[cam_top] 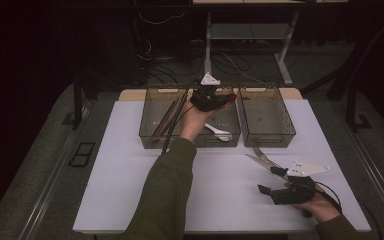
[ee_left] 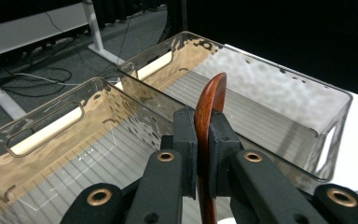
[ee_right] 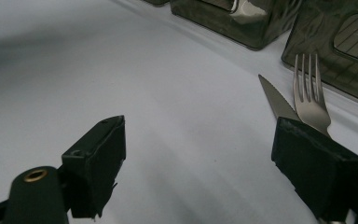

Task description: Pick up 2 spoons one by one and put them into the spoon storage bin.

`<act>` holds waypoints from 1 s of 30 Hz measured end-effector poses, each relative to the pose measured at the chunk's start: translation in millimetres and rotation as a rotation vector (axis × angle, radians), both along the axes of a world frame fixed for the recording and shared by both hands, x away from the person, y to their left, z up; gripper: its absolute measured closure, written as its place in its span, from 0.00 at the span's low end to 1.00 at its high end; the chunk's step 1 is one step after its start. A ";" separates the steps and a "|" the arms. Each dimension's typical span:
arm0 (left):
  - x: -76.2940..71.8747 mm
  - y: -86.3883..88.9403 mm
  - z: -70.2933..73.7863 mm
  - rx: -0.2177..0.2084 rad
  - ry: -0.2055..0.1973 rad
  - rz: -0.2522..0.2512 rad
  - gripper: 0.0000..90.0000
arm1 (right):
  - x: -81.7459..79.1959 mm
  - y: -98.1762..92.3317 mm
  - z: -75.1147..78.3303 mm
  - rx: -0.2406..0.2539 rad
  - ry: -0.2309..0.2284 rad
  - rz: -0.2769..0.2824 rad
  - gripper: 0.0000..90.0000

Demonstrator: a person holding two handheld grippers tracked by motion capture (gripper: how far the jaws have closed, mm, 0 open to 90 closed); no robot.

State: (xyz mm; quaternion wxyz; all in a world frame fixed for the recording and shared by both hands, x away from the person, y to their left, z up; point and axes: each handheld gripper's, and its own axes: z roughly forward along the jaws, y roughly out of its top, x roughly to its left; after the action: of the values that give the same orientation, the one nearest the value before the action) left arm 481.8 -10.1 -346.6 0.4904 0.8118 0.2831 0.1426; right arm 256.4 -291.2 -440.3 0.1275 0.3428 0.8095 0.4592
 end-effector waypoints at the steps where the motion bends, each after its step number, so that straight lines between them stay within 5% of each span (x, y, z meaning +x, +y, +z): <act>1: 1.2 -2.0 -1.7 -0.003 0.005 0.004 0.93 | 0.0 -0.1 -0.1 0.000 -0.002 0.001 0.19; 12: 8.7 -13.0 -22.5 0.005 0.039 0.018 0.92 | -0.5 1.0 0.2 0.005 -0.005 0.005 0.19; 23: 4.9 -2.6 -30.3 0.036 0.049 0.027 0.67 | -0.2 1.3 -0.1 0.003 0.000 0.007 0.19; 30: -14.4 7.4 -27.0 -0.003 0.066 -0.017 0.54 | 0.5 1.6 -1.2 -0.001 0.004 0.011 0.19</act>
State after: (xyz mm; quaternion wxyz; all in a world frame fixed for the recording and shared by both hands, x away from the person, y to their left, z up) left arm 467.4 -2.7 -373.6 0.4833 0.8178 0.2921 0.1112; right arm 256.9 -289.6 -441.5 0.1236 0.3390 0.8118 0.4591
